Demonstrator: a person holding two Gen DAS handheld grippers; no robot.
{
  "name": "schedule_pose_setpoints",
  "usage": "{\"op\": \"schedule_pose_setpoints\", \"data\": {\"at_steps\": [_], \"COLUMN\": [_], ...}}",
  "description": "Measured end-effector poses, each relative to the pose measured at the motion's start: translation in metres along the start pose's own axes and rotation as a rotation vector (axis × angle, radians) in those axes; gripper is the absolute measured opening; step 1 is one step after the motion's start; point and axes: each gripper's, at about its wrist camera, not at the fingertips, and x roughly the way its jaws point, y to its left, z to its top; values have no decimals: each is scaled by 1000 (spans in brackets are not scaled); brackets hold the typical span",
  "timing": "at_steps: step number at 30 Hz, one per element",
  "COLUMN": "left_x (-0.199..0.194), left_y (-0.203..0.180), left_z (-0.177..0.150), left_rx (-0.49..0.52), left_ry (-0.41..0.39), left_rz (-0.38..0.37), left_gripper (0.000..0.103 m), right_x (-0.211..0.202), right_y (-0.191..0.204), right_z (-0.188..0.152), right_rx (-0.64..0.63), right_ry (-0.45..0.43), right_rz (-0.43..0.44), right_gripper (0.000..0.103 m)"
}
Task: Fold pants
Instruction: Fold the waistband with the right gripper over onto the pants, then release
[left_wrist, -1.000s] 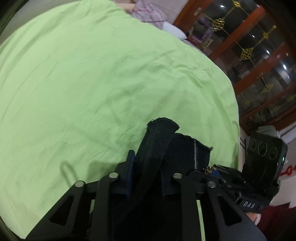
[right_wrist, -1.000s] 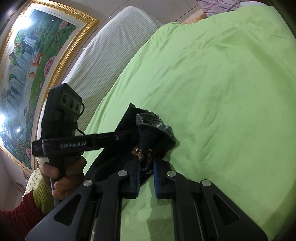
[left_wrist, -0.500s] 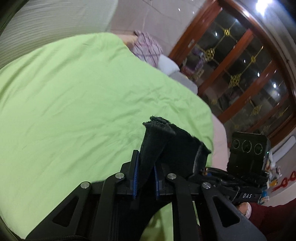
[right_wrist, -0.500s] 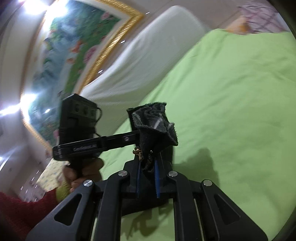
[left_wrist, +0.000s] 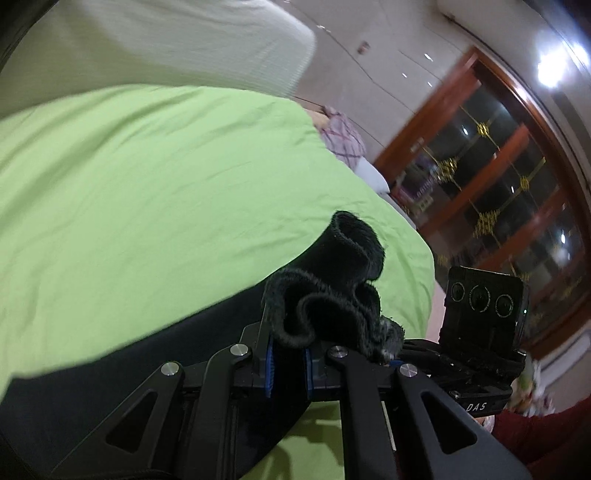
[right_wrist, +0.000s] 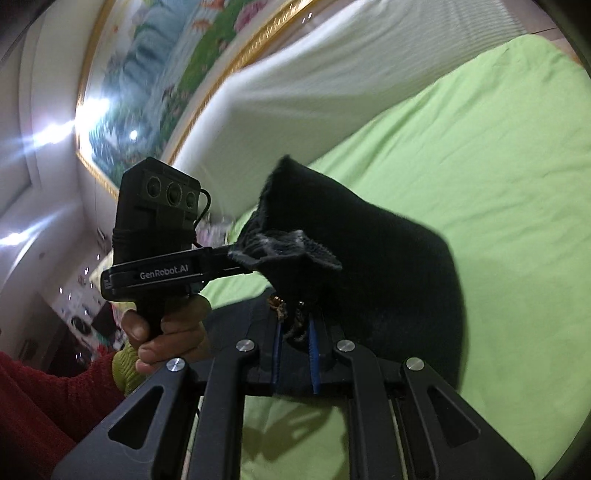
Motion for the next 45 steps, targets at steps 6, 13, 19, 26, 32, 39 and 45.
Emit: {"op": "schedule_pose_setpoints", "data": {"at_steps": [6, 13, 19, 26, 32, 39, 45], "left_x": [-6, -4, -19, -49, -72, -101, -128], "left_y": [34, 55, 68, 82, 81, 74, 67], "left_z": [-27, -45, -67, -88, -108, -147, -179], "left_rx": [-113, -221, -336, -447, -479, -537, -566], "left_ry": [-17, -33, -87, -170, -210, -270, -296], "left_rz": [25, 83, 119, 170, 212, 301, 370], "left_gripper": [9, 9, 11, 16, 23, 39, 44], "right_x": [29, 51, 67, 75, 69, 64, 67], "right_y": [7, 10, 15, 30, 37, 50, 59], "right_z": [-6, -9, -10, -13, -13, -6, 0], "right_rx": [-56, -89, -100, -117, -89, -103, -121], "right_ry": [107, 174, 214, 221, 212, 188, 192], "right_rz": [-67, -130, -178, -153, -108, -77, -55], "right_gripper": [13, 16, 24, 48, 50, 50, 51]}}
